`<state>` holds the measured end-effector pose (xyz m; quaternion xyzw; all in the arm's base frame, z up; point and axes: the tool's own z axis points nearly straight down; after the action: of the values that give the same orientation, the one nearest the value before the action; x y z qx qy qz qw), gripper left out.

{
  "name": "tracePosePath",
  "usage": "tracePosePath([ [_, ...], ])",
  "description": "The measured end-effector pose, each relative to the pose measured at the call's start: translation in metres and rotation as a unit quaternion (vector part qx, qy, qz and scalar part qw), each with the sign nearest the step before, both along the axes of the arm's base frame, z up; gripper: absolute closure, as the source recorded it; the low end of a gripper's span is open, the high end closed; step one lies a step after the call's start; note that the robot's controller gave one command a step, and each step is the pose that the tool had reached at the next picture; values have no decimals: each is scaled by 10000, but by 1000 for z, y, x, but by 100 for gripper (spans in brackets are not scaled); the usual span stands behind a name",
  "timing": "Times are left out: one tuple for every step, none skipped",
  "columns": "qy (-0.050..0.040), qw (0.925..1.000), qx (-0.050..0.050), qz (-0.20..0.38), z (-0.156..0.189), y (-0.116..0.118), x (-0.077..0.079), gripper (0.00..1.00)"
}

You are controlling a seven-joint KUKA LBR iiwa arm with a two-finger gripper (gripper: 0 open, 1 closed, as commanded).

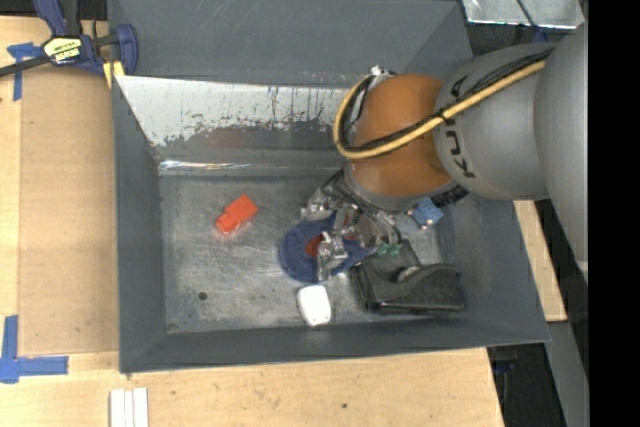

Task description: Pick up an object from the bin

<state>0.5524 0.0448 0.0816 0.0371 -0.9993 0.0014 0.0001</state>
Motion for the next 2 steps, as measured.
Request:
tracePosePath([
  [-55,10000,12,-5,24,-1,3,100],
  [-38,10000,14,-9,60,-1,4,100],
])
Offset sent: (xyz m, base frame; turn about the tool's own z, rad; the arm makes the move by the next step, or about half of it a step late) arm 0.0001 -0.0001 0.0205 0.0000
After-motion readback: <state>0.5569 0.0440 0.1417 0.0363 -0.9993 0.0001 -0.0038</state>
